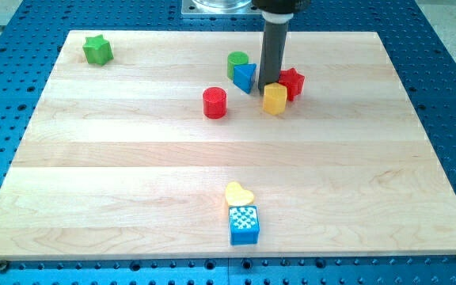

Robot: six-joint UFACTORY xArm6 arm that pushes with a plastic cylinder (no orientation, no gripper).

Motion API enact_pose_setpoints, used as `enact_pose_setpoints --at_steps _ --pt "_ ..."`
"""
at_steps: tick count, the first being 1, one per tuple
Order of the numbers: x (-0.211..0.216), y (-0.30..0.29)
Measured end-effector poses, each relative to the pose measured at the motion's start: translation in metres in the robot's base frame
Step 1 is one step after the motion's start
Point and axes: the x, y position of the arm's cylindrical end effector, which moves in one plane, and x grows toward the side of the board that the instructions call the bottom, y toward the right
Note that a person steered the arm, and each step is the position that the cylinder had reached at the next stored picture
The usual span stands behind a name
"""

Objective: Move the red circle to the top center

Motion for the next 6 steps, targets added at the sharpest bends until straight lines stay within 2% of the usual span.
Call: enact_pose_setpoints --at_steps 1,2,4,5,6 --pt "0.047 0.0" --pt "0.073 -0.012" --pt "0.084 -0.102" --pt "0.058 -0.086" --pt "0.001 -0.074"
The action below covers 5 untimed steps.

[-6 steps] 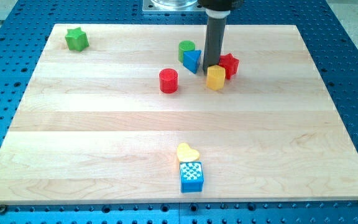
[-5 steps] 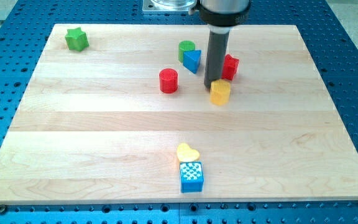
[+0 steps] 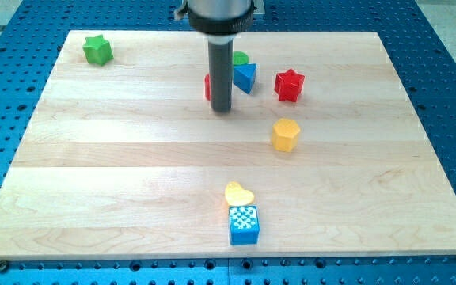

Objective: Move the red circle to the top center

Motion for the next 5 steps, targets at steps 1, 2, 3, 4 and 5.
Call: enact_pose_setpoints --at_steps 1,2,3,4,5 --pt "-0.034 -0.007" --pt "-0.039 -0.026" --pt "-0.036 -0.048" --pt "-0.038 -0.053" --pt "-0.079 -0.017"
